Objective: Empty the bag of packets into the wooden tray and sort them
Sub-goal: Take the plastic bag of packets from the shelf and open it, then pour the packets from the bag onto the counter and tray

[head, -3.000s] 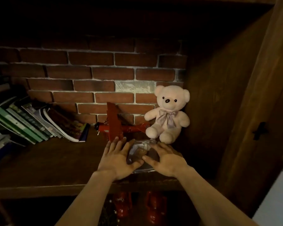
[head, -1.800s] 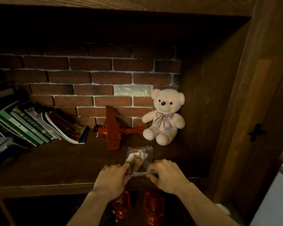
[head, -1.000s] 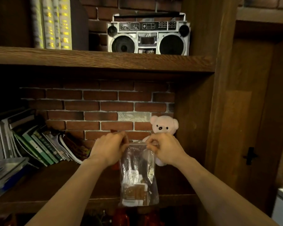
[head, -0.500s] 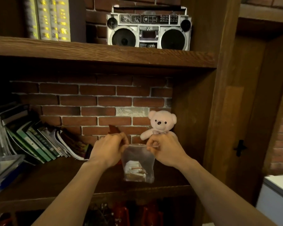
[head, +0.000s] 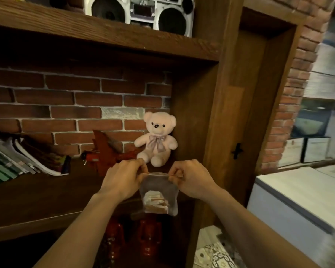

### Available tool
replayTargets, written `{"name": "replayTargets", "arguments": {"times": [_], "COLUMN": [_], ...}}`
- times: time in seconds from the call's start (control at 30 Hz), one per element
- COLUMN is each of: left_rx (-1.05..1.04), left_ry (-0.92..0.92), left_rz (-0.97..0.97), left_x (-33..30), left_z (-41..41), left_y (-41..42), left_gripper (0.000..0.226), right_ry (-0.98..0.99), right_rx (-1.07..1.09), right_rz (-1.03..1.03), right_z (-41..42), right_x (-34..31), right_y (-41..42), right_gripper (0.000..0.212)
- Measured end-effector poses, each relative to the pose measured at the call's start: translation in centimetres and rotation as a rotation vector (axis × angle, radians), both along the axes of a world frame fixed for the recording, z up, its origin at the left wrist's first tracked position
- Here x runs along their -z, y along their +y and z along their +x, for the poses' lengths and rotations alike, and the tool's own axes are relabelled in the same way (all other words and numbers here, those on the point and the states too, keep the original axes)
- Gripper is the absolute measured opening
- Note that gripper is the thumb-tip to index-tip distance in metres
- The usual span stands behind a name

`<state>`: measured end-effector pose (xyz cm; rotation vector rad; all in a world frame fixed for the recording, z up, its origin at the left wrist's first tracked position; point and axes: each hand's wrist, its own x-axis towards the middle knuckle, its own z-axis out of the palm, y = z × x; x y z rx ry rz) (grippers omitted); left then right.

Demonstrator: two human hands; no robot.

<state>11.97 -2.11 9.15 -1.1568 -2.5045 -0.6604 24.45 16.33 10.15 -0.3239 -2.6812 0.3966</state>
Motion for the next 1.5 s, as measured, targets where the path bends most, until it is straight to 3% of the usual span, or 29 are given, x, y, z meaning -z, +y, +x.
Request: {"name": "replayTargets", "arguments": {"times": [0.23,0.43,0.77,1.03,1.27,1.5], "left_rx": [0.131,0.334,0.735,1.070,1.345,1.499], "left_ry": [0.052,0.087,0.063,0.044,0.010,0.048], "left_rz": [0.009,-0.024,-0.010,-0.010,0.023,0.062], "left_x": [-2.2,-2.6,-2.1,-3.0,-2.5,-1.3], "left_z": [9.9,23.2,46.8,63.5,74.7,79.6], "left_y": [4.4,10.1,21.7,28.2,29.8,30.3], "left_gripper": [0.007,0.007,0.008,0.009,0.011,0.012], "right_ry": [0.061,0.050,0.044,0.056,0.046,0.031], "right_rx": [0.085,0.259,0.693,1.046,1.297,1.433], "right_rz": [-0.027,-0.072,-0.034,-0.010,0.029,0.038], "right_z": [12.0,28.0,56.1,74.0,83.5,87.4], "right_x": [-1.2,-1.4,-1.6,-2.3,-2.6,-1.6], "right_y": [3.0,6.5,9.2,7.2,2.6,0.4], "right_gripper": [0.013,0.027,0.013,0.010,0.013,0.017]}}
